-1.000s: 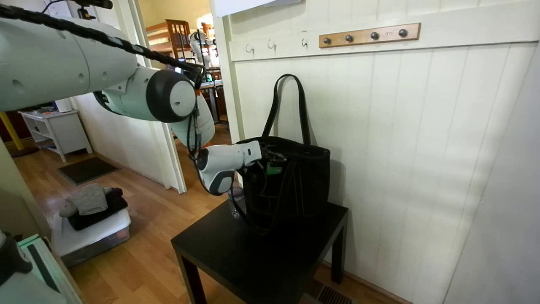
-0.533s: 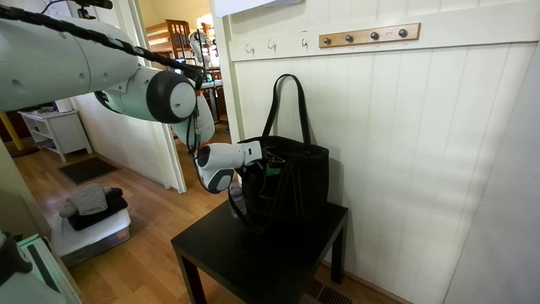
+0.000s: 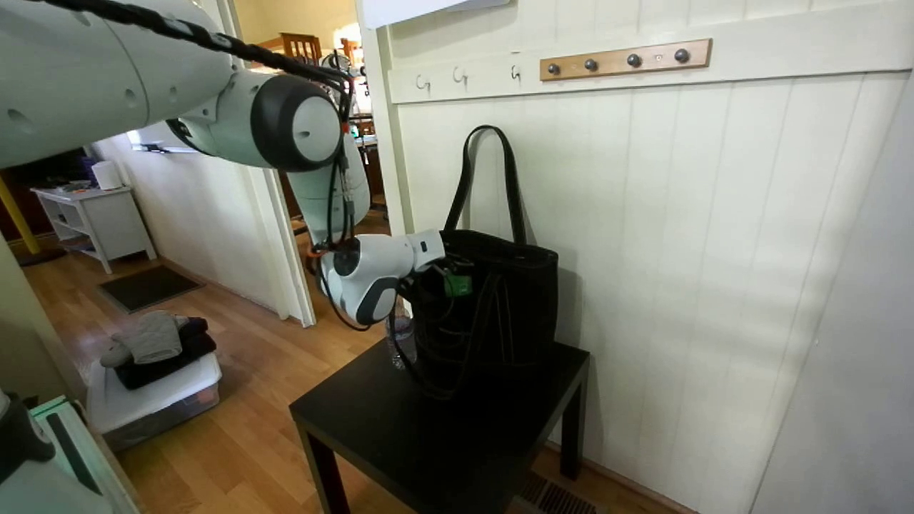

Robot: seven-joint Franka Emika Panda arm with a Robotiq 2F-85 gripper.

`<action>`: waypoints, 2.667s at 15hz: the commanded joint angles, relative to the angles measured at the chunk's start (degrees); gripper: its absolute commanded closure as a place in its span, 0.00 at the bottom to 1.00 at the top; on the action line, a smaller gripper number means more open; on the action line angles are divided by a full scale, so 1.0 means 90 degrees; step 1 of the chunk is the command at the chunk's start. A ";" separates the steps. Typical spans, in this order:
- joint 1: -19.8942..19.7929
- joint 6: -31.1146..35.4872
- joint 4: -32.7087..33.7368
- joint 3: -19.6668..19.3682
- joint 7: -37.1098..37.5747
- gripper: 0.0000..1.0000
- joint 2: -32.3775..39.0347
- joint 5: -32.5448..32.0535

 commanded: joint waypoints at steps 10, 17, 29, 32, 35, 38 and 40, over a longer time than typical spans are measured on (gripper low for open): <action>-0.0456 -0.0142 -0.3826 -0.0252 0.0192 0.00 -0.2548 -0.0572; -0.0902 -0.0827 -0.5153 -0.0254 0.0449 0.00 -0.3723 -0.1514; -0.2690 -0.3467 -0.5785 0.0633 0.1397 0.00 -0.4920 -0.3877; -0.3213 -0.3968 -0.5879 0.1033 0.1411 0.00 -0.5084 -0.4127; -0.3465 -0.4535 -0.6053 0.1228 0.1325 0.00 -0.5390 -0.3920; -0.3352 -0.5206 -0.6214 0.1130 0.1196 0.00 -0.5791 -0.3508; -0.3160 -0.5632 -0.6284 0.0970 0.0999 0.00 -0.6063 -0.3201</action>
